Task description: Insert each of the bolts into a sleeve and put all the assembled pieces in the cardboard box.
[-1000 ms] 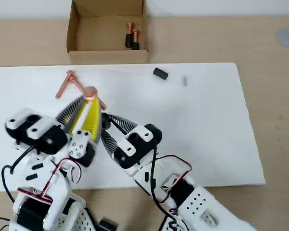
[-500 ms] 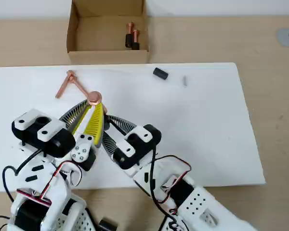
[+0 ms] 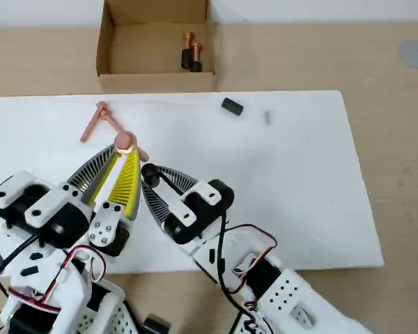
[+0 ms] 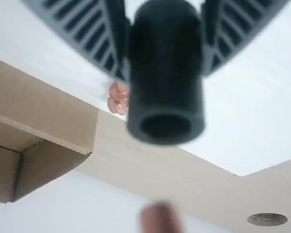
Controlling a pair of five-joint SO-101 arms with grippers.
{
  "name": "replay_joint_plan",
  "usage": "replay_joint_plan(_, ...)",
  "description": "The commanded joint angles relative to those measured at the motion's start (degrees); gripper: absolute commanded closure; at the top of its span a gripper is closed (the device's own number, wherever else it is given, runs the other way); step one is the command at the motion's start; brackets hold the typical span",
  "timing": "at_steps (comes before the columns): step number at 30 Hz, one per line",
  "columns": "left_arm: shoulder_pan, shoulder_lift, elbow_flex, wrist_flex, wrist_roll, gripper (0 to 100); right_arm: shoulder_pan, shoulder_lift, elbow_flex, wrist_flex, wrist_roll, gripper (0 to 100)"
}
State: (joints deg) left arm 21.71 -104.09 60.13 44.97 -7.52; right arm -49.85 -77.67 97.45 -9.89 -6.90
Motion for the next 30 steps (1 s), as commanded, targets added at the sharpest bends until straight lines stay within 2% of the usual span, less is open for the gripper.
replay_joint_plan(1,1.4,0.0,-4.0,2.8,0.4,99,-0.7,-1.3,0.0,-0.4,-0.6,98.9)
replay_joint_plan(26,1.7,0.0,-4.5,4.7,1.9,99,-0.7,-1.3,0.0,-0.4,-0.6,98.9)
replay_joint_plan(30,1.7,0.0,-3.8,8.7,1.9,99,-0.7,-1.3,0.0,-0.4,-0.6,98.9)
